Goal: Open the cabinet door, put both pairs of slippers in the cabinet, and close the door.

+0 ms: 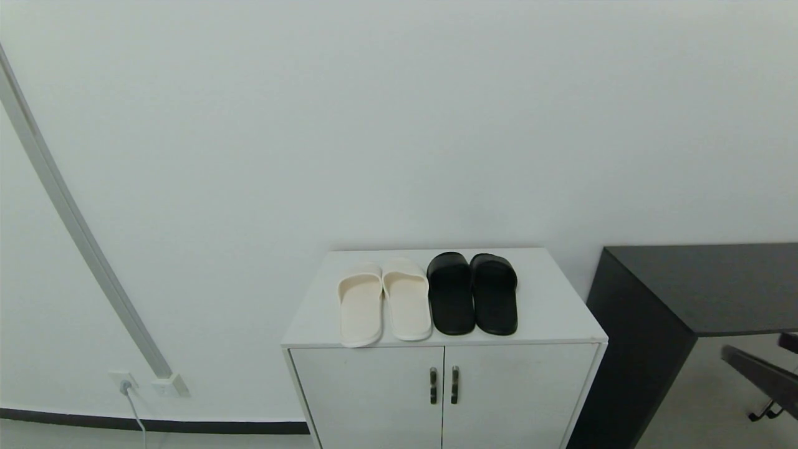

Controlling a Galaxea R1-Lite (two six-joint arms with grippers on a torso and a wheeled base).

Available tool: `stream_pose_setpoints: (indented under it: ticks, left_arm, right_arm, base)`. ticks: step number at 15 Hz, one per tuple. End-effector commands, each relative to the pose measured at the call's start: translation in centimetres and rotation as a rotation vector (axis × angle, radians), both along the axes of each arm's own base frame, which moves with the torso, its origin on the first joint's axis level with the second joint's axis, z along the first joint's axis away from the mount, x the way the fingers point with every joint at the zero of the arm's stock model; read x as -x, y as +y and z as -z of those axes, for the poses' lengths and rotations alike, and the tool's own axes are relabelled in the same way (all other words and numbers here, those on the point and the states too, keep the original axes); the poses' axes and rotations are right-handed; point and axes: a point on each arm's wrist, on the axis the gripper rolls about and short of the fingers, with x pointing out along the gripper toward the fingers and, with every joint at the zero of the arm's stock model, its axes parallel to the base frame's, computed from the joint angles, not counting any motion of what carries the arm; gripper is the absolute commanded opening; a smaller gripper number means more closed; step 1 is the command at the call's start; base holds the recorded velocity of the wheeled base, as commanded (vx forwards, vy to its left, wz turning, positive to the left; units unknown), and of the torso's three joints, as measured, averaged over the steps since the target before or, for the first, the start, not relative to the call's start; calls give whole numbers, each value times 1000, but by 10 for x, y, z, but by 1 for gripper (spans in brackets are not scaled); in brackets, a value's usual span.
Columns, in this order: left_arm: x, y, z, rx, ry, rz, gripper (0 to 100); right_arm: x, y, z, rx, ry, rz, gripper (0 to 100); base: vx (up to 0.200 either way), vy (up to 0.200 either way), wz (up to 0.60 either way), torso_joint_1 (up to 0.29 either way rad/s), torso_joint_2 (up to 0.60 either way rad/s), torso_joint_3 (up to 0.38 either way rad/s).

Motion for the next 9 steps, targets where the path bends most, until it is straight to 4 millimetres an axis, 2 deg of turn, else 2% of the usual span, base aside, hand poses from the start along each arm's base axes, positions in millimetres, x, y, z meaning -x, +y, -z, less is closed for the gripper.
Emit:
stream_pose_setpoints:
  ticks: [1,2,3,6,7,8,9]
  left_arm:
    - [0,0,0,1,1,-2,0]
    - [0,0,0,1,1,-2,0]
    - [0,0,0,1,1,1,0]
    - [0,0,0,1,1,0,0]
    - [0,0,0,1,1,0,0]
    - [0,0,0,1,1,0,0]
    - [0,0,0,1,1,1,0]
  right_arm:
    - [-59,59,11,27,129,-96,100]
    - [-61,62,12,27,132,-97,100]
    - [-85,83,19,30,132,-91,100]
    - [-126,120,33,35,95,-57,100]
    - [-135,130,34,38,85,-44,100]
    - [-136,131,34,39,85,-42,100]
    - [-148,148,31,38,57,-22,100]
  base:
    - [0,0,0,0,0,0]
    - [0,0,0,0,0,0]
    - [0,0,0,0,0,0]
    - [0,0,0,0,0,0]
    - [0,0,0,0,0,0]
    - [0,0,0,0,0,0]
    - [0,0,0,0,0,0]
